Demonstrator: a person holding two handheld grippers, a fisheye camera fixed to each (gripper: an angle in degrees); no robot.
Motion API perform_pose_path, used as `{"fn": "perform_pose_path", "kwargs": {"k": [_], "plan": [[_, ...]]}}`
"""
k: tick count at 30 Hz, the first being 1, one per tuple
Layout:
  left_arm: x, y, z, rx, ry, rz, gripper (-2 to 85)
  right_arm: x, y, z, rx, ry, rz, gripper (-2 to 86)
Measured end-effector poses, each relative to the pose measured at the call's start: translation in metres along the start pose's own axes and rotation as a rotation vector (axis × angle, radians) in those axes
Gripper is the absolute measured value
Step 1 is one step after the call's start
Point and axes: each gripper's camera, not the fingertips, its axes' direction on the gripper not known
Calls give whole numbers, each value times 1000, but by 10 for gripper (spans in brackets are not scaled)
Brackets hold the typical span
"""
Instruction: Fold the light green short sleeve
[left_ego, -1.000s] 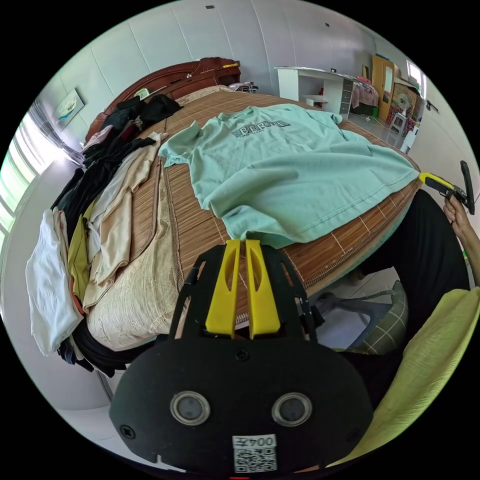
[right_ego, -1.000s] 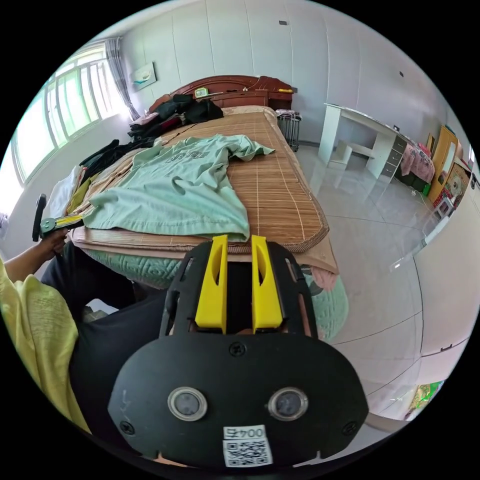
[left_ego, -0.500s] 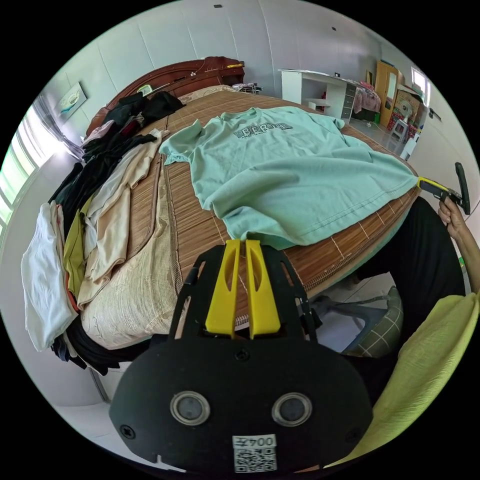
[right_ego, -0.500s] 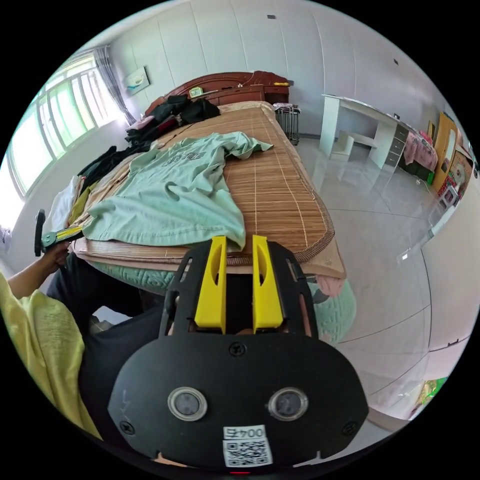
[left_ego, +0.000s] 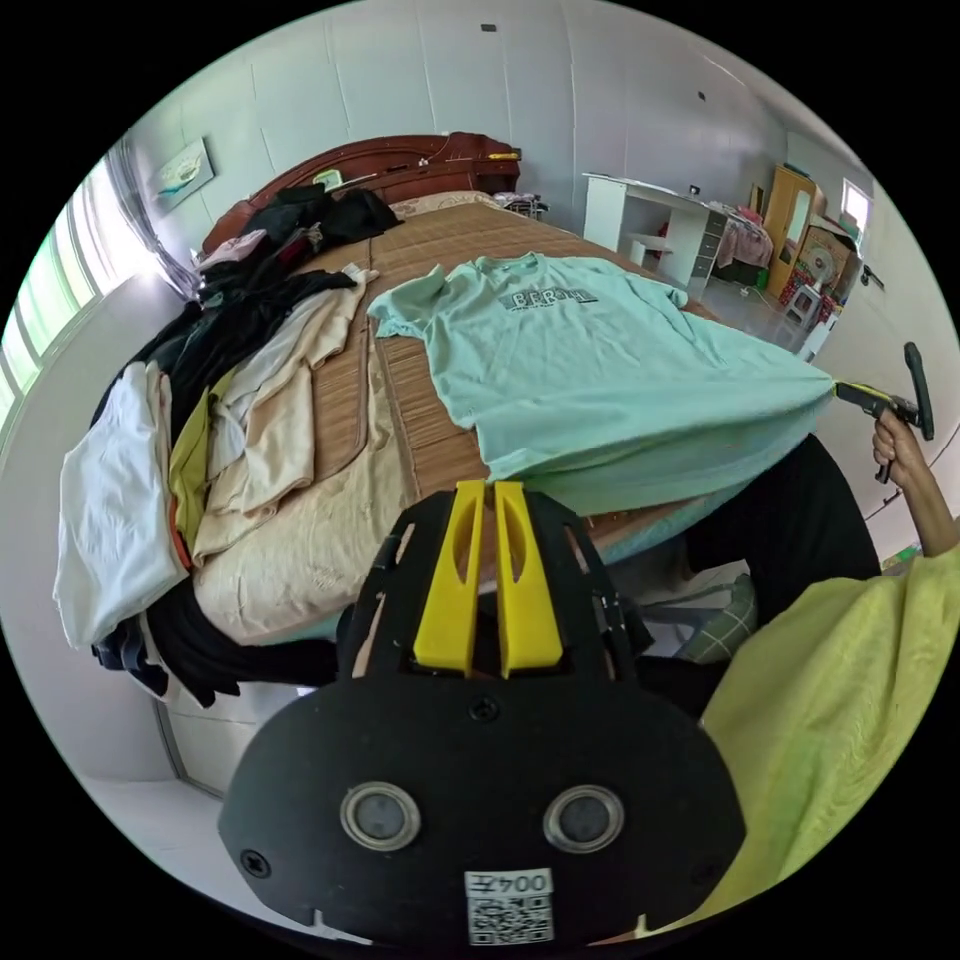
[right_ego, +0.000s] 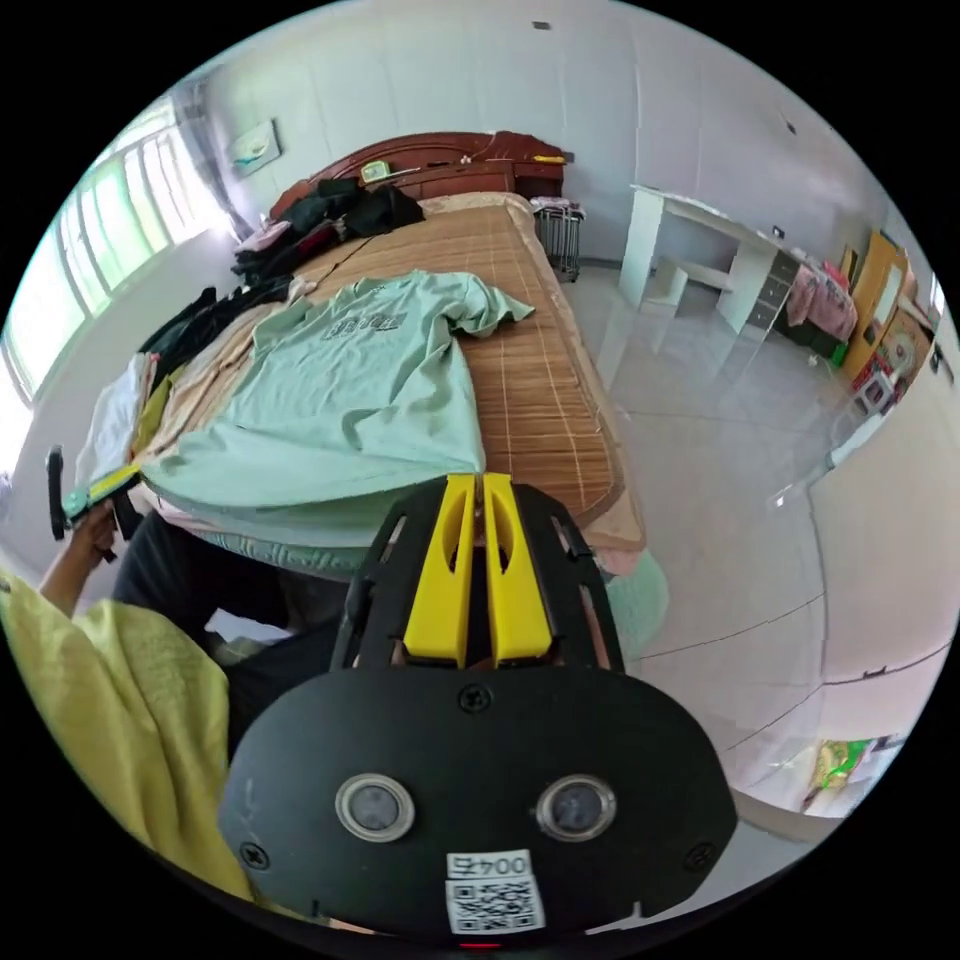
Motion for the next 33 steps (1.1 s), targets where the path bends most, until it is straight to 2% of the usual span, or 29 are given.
{"fn": "perform_pose_path", "kwargs": {"k": [4,7,12,17,20,27,30,33], "plan": [[-3,17,24,-80,35,-44,14,-18,27,26,-71,87,-131,5],[22,11,38,-143,-41,38,14,-34,45,59,-106,205,-199,9],[42,8,42,-158,-76,87,14,-39,64,76,-60,277,-168,27],[52,12,42,-169,-69,72,15,-2,79,75,-26,164,0,73],[61,16,41,-174,-79,77,14,28,91,82,-25,8,87,90],[72,34,32,-159,-73,69,13,72,123,85,54,-86,171,8],[75,46,14,-82,-95,37,14,89,129,69,119,-108,191,0],[73,52,-28,88,-91,-11,13,109,126,42,205,-157,211,-3]]}}
